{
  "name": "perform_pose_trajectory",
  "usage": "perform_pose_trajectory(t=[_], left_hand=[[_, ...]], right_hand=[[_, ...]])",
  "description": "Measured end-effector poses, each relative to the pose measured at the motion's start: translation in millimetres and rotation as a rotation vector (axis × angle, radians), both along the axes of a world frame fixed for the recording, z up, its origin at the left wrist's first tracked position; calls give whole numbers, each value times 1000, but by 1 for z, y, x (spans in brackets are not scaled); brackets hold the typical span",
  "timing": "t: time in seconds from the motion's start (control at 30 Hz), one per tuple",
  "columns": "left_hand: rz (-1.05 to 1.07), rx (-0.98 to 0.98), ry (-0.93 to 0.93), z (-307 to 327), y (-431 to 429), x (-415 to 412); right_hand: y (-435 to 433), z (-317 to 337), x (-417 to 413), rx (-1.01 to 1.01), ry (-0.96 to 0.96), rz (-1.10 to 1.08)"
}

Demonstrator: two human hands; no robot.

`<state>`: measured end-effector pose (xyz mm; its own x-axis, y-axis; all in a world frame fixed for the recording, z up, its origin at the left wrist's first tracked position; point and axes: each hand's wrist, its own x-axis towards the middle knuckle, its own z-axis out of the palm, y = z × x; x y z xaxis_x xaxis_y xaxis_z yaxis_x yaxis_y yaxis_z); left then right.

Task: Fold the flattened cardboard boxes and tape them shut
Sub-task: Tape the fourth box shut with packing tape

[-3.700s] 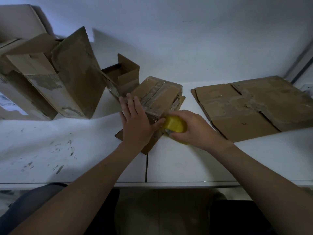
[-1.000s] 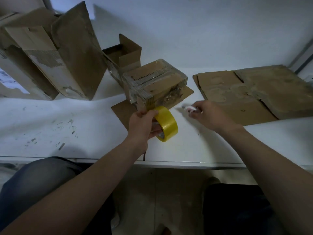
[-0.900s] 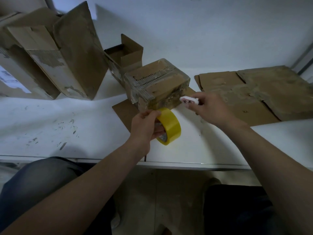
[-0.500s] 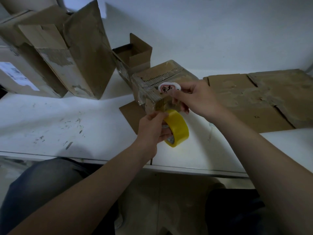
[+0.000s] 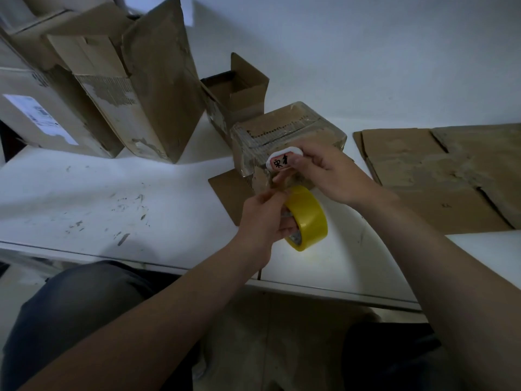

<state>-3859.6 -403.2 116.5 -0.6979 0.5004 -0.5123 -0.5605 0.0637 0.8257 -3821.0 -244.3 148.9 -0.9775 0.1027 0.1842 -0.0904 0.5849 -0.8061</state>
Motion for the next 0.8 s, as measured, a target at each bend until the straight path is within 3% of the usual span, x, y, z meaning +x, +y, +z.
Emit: perform_pose_trajectory(t=[0.1, 0.4, 0.8], left_hand=[[-21, -12, 32, 1, 0, 2], [-36, -38, 34, -2, -3, 3], [32, 25, -330, 3, -6, 2]], right_hand=[[-4, -1, -3, 182, 5, -39], [-6, -1, -8, 202, -1, -71], [-7, 4, -8, 142, -27, -49]])
